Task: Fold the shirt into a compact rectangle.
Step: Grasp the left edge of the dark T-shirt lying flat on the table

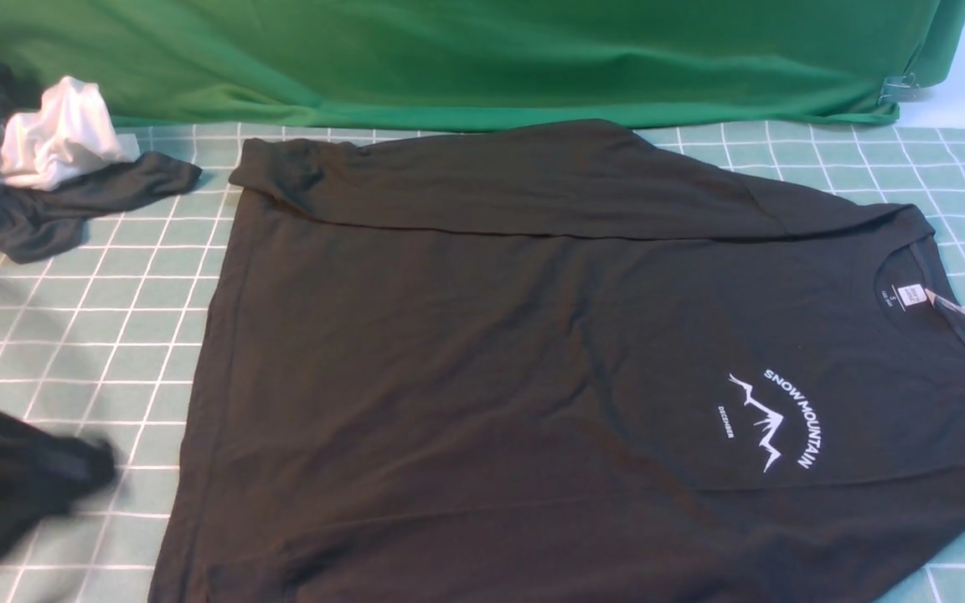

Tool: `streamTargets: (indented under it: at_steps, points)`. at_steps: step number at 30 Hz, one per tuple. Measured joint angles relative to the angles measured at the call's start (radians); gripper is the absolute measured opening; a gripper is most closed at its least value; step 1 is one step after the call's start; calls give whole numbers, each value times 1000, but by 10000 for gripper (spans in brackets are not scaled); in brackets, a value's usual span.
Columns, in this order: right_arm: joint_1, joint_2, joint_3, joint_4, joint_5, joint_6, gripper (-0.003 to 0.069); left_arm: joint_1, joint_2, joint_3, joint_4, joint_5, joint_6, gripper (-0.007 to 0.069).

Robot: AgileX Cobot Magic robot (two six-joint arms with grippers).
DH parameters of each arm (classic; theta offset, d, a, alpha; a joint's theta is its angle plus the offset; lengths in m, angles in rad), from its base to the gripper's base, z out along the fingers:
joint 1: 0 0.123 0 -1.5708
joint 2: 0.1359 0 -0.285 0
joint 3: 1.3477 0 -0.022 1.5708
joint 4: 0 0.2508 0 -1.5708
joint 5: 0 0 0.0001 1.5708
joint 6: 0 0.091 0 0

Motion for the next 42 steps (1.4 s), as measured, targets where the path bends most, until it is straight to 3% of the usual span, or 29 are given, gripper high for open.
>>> streamTargets:
  at_steps: [3, 7, 13, 19, 25, 36, 39, 42]
  points:
    - [0, 150, -61, 1, 160, -40, 26, -4, 289, -14, -75, 70, 156, 32]
    - [0, 240, -63, 3, 207, -52, 31, -25, 491, -14, -37, 47, 176, 68]
    - [0, 298, -63, 3, 225, -54, 38, -97, 635, 9, 186, -98, 2, 184]
    - [0, 303, -63, 4, 228, -55, 50, -106, 728, 109, 194, -319, -59, 328]
    - [0, 303, -65, 4, 216, -55, 63, -106, 811, 126, 204, -435, -61, 396]
    - [0, 303, -67, 4, 212, -55, 71, -106, 826, 115, 209, -401, -60, 387]
    - [0, 303, -67, 4, 212, -55, 72, -106, 828, 115, 215, -390, -59, 321]
    - [0, 303, -67, 4, 212, -55, 76, -106, 828, 115, 205, -383, -59, 175]
